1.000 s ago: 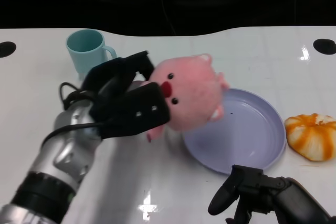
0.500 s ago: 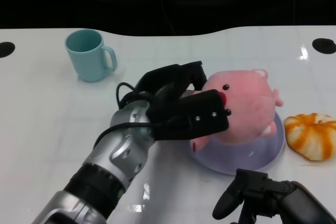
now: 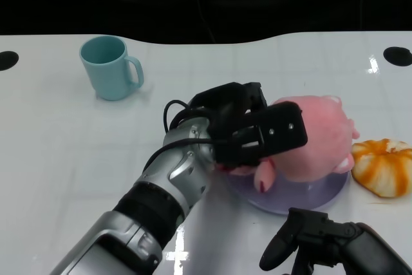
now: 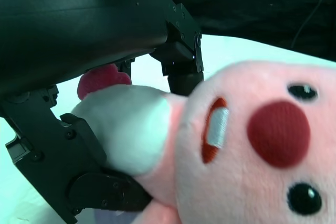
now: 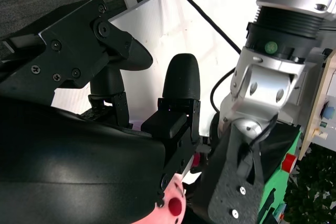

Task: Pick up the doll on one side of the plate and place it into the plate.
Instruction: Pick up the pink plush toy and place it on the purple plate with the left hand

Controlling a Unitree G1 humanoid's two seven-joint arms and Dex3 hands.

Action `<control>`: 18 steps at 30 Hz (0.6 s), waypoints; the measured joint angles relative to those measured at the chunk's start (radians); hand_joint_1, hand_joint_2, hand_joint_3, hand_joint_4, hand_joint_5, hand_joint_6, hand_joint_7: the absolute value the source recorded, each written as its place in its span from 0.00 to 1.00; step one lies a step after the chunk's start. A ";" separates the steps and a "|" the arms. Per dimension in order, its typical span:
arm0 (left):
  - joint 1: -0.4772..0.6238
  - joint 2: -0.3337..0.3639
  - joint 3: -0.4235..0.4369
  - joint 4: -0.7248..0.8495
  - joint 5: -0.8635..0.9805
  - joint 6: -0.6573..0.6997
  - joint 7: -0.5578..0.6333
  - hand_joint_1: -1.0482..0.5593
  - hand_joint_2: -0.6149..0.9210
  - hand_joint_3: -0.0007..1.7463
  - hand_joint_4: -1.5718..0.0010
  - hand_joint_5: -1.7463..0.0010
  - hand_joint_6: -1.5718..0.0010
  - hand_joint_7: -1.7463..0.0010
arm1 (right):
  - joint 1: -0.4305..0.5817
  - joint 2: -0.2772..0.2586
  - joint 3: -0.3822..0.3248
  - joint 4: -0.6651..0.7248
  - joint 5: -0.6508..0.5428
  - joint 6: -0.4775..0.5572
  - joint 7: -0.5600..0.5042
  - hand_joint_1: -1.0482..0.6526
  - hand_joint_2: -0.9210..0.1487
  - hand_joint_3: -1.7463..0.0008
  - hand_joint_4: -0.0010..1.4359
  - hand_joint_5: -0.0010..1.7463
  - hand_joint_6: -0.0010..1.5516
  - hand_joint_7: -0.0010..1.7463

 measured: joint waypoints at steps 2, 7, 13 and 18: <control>0.001 0.000 -0.001 -0.008 -0.014 0.001 -0.026 0.38 0.99 0.10 0.82 0.37 0.70 0.88 | 0.002 0.000 0.002 -0.001 -0.001 0.000 0.000 0.58 0.37 0.39 0.45 0.89 0.40 0.70; 0.016 0.023 -0.028 -0.086 -0.011 0.018 -0.098 0.21 1.00 0.16 0.99 0.80 0.88 0.99 | 0.004 0.000 0.002 -0.007 -0.002 0.000 0.002 0.57 0.36 0.40 0.46 0.89 0.40 0.69; 0.047 0.072 -0.099 -0.198 0.043 0.018 -0.140 0.09 1.00 0.23 1.00 0.96 0.96 1.00 | 0.004 -0.004 -0.004 -0.013 -0.003 0.000 0.005 0.57 0.36 0.40 0.47 0.88 0.40 0.69; 0.073 0.122 -0.113 -0.312 0.058 0.026 -0.189 0.07 1.00 0.23 1.00 0.99 0.97 1.00 | 0.005 -0.009 -0.012 -0.017 -0.002 0.000 0.008 0.56 0.37 0.39 0.47 0.89 0.40 0.70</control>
